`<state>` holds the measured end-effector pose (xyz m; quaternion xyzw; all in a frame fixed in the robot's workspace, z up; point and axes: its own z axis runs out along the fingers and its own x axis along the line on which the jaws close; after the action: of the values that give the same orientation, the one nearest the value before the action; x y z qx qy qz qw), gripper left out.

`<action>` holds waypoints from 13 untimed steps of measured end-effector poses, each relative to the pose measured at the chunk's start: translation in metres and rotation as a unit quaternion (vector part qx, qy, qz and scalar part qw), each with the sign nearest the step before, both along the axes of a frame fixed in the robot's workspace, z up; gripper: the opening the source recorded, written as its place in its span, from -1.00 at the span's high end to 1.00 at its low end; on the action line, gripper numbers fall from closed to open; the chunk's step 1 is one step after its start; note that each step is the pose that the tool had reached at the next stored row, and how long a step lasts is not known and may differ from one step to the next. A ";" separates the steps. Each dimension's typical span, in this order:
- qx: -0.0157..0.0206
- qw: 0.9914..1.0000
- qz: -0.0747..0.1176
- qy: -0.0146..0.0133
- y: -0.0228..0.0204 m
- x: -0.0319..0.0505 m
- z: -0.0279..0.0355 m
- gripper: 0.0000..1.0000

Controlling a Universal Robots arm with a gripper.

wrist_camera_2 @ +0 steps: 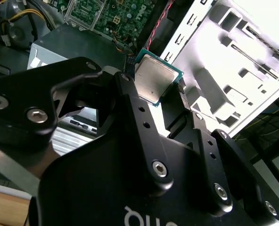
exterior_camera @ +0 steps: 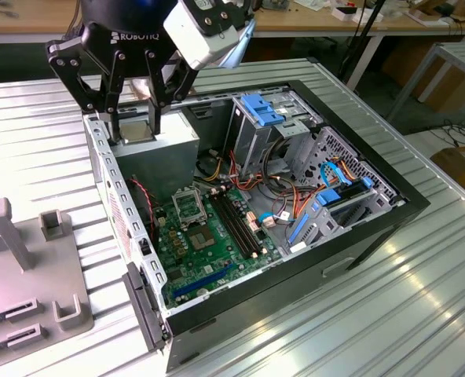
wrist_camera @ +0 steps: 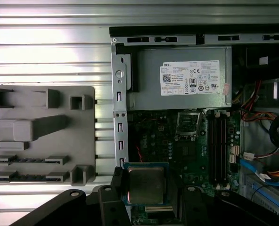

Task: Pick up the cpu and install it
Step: 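Pick up the cpu and move it towards the insertion slot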

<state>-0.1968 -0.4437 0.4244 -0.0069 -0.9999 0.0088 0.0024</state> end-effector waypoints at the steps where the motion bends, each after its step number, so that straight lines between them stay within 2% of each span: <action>1: 0.000 1.000 0.000 0.000 0.0000 0.0002 0.0000 0.05; 13: 0.000 1.000 0.000 0.000 0.0000 0.0026 0.0000 0.05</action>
<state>-0.1943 -0.4437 0.4244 -0.0068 -0.9999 0.0088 0.0025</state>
